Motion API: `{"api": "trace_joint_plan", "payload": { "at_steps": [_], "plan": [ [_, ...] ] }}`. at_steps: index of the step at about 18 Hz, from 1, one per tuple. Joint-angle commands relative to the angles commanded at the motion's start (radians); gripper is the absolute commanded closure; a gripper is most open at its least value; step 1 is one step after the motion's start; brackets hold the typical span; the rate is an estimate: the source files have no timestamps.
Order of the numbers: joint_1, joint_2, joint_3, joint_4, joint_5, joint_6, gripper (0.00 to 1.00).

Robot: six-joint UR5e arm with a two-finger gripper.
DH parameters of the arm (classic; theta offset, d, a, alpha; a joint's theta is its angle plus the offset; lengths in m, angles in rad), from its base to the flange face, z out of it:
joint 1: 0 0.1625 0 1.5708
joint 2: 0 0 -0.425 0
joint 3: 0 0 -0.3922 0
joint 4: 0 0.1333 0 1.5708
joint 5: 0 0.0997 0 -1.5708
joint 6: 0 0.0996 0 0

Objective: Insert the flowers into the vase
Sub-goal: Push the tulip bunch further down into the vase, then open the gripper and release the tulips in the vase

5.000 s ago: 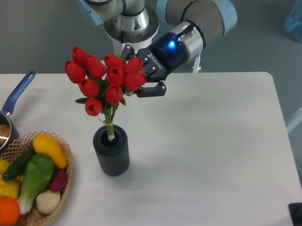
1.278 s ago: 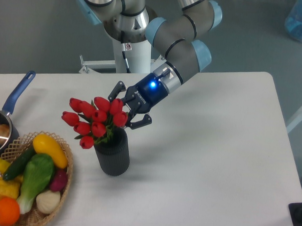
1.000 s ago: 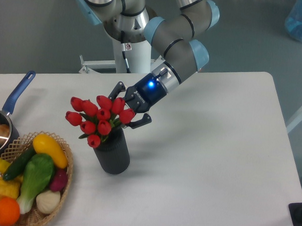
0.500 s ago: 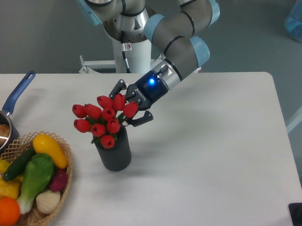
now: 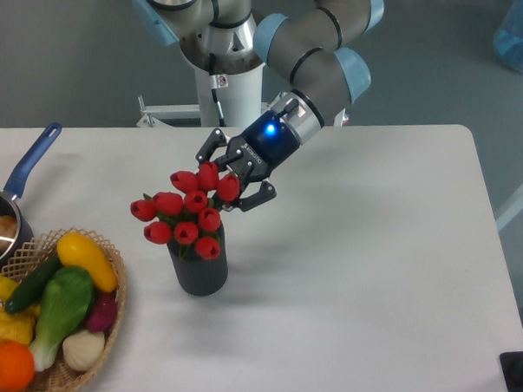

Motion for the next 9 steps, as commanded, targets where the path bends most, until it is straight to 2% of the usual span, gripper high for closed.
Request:
{"api": "trace_joint_plan", "payload": {
  "at_steps": [6,8,9],
  "plan": [
    [0.009,-0.012,0.008,0.000,0.040,0.006,0.42],
    [0.005,-0.015,0.006,0.000,0.041,0.008,0.38],
    [0.005,-0.015,0.006,0.000,0.041,0.006,0.32]
  ]
}}
